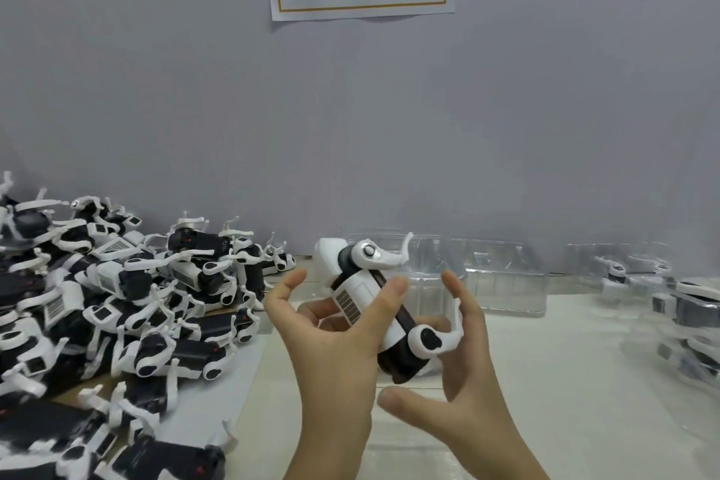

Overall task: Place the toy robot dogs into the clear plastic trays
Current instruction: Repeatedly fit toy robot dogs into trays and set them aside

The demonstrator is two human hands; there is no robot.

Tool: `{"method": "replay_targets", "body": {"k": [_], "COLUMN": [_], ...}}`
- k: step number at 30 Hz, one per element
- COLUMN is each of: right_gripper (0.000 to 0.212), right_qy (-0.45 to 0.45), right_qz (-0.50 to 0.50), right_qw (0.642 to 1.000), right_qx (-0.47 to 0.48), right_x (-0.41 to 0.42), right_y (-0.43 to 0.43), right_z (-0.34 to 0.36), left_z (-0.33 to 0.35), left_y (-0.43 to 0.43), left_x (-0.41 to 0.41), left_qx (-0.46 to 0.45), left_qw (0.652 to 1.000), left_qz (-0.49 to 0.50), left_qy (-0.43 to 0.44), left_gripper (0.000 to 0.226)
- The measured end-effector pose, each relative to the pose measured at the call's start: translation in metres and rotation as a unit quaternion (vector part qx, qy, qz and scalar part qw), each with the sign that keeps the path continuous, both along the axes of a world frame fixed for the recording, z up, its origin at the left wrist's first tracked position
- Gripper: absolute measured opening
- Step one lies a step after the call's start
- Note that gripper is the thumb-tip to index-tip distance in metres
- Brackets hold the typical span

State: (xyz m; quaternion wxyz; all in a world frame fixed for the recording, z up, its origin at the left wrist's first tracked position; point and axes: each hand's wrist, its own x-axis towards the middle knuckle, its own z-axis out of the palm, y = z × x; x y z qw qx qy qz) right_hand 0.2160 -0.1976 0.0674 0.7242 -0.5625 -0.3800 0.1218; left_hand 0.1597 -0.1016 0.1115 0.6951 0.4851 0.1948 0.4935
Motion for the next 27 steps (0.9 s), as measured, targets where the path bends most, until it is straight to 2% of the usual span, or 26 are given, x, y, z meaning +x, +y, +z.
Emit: {"method": "replay_targets", "body": {"k": [2, 4, 6, 8, 9, 11, 13, 15, 18, 21, 25, 27], "right_gripper": [0.118, 0.116, 0.108, 0.083, 0.068, 0.052, 0.049, 0.056, 0.074, 0.07, 0.062, 0.061], "right_qy": [-0.027, -0.031, -0.012, 0.029, 0.048, 0.083, 0.105, 0.102, 0.065, 0.002, -0.058, -0.105], "right_qz": [-0.045, -0.077, -0.107, -0.118, -0.115, -0.098, -0.068, -0.031, -0.023, -0.054, -0.125, -0.108], "right_qw": [0.999, 0.996, 0.993, 0.986, 0.983, 0.984, 0.989, 0.993, 0.998, 0.997, 0.983, 0.981], "right_qx": [-0.001, 0.019, 0.057, 0.116, 0.132, 0.123, 0.082, 0.041, -0.013, -0.057, -0.121, -0.122], "right_x": [-0.005, -0.007, -0.006, -0.001, 0.003, 0.009, 0.011, 0.01, 0.009, 0.011, 0.015, 0.017], "right_y": [0.002, 0.004, 0.005, 0.0, -0.002, -0.007, -0.011, -0.013, -0.014, -0.019, -0.028, -0.036], "right_z": [-0.001, -0.002, 0.0, 0.006, 0.009, 0.016, 0.02, 0.024, 0.027, 0.032, 0.035, 0.037], "left_z": [-0.002, -0.003, -0.003, -0.001, -0.001, -0.002, -0.001, 0.0, 0.001, 0.002, -0.001, -0.004], "left_y": [0.0, 0.001, 0.005, 0.01, 0.015, 0.024, 0.031, 0.035, 0.036, 0.033, 0.022, 0.016], "left_x": [0.002, 0.003, 0.003, 0.0, -0.003, -0.01, -0.017, -0.022, -0.023, -0.02, -0.016, -0.013], "left_qx": [-0.037, -0.053, -0.022, 0.05, 0.103, 0.228, 0.307, 0.313, 0.28, 0.25, 0.25, 0.251], "left_qw": [0.999, 0.997, 0.997, 0.996, 0.992, 0.97, 0.943, 0.938, 0.953, 0.964, 0.961, 0.958], "left_qz": [-0.023, -0.057, -0.075, -0.074, -0.069, -0.078, -0.122, -0.145, -0.114, -0.09, -0.106, -0.122], "left_qy": [-0.013, -0.022, -0.02, -0.016, -0.004, 0.036, 0.048, 0.029, 0.014, 0.019, 0.058, 0.065], "left_gripper": [0.096, 0.096, 0.083, 0.065, 0.063, 0.079, 0.091, 0.082, 0.07, 0.064, 0.065, 0.064]}}
